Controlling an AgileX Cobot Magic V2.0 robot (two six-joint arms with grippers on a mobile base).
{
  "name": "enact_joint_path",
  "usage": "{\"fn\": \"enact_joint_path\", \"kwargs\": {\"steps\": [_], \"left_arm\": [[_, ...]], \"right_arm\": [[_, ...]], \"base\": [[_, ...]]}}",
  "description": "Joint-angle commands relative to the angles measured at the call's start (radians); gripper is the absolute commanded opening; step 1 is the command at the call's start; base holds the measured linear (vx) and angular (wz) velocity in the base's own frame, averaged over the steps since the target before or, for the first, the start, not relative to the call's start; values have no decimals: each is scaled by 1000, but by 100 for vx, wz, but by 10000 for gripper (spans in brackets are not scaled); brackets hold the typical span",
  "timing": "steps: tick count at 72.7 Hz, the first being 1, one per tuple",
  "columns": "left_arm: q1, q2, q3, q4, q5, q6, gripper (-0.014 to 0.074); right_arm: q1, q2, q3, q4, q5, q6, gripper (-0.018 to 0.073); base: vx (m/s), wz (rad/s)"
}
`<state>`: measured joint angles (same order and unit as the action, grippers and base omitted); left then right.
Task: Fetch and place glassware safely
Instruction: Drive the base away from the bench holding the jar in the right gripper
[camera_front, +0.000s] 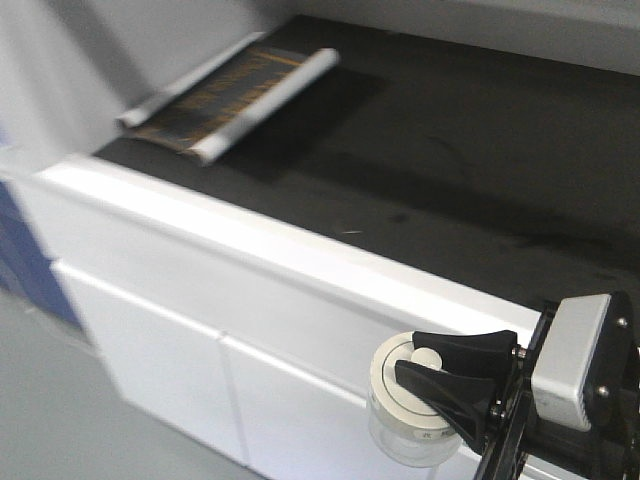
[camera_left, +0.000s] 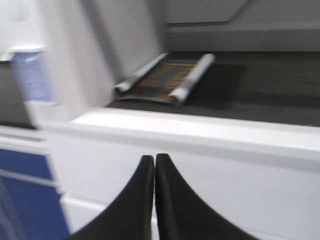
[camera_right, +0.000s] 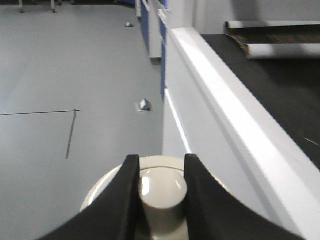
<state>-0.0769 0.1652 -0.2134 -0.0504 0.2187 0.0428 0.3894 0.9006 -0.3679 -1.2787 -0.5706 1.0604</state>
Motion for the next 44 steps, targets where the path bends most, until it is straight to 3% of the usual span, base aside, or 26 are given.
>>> {"fn": "enact_joint_path", "kwargs": {"steps": [1,44], "left_arm": [[-8,10,-27,-4,-71,-4,-7],[-8,10,-27,-4,-71,-4,-7]], "right_arm": [[-2,-12,-29,44,-48,-8,-1],[-2,-12,-27,40,-48,-8,-1]], "base": [[-10,94],[-4,83]]}}
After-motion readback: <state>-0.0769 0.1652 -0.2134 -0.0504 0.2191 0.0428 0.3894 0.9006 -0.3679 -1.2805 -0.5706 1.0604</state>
